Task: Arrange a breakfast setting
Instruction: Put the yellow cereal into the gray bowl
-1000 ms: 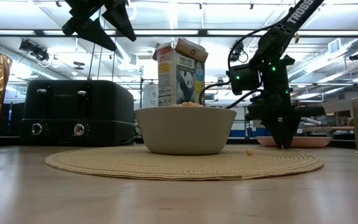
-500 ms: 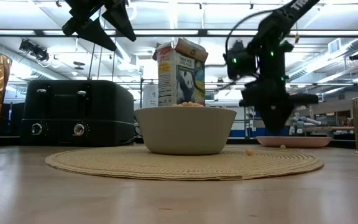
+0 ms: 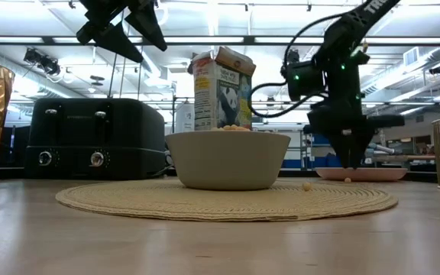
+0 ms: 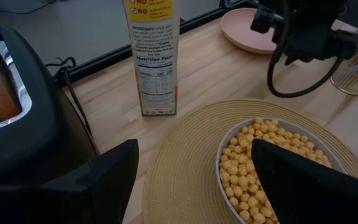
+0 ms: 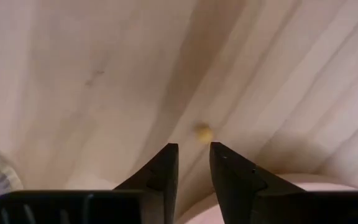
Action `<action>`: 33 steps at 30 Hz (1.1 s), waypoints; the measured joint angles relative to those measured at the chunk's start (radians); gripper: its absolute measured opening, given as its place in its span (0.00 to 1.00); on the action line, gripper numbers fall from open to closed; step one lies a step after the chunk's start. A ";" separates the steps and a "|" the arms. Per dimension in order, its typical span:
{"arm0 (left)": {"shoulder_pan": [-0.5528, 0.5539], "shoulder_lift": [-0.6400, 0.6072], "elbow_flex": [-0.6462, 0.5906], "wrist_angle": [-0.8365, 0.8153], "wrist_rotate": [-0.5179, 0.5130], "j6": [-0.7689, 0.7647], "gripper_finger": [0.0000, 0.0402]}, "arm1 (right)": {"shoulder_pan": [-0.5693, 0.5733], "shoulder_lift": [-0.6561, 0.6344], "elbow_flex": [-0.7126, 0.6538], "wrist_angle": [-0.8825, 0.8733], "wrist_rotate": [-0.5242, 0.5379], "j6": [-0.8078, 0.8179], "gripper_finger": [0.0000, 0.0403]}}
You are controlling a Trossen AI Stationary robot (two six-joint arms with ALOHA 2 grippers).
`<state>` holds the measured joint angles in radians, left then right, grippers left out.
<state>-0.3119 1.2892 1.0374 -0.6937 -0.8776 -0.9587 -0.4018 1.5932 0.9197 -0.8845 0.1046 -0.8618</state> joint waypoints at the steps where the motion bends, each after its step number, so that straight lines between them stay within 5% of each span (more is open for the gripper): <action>1: 0.000 0.000 0.000 0.001 0.000 -0.003 0.79 | -0.008 0.000 -0.010 0.023 0.005 -0.002 0.26; 33: 0.001 0.000 0.000 0.010 0.000 -0.043 0.79 | -0.100 0.009 -0.102 0.190 -0.095 -0.032 0.27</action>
<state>-0.3107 1.2892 1.0370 -0.6838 -0.8776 -1.0016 -0.5019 1.6020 0.8177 -0.6949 0.0099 -0.8936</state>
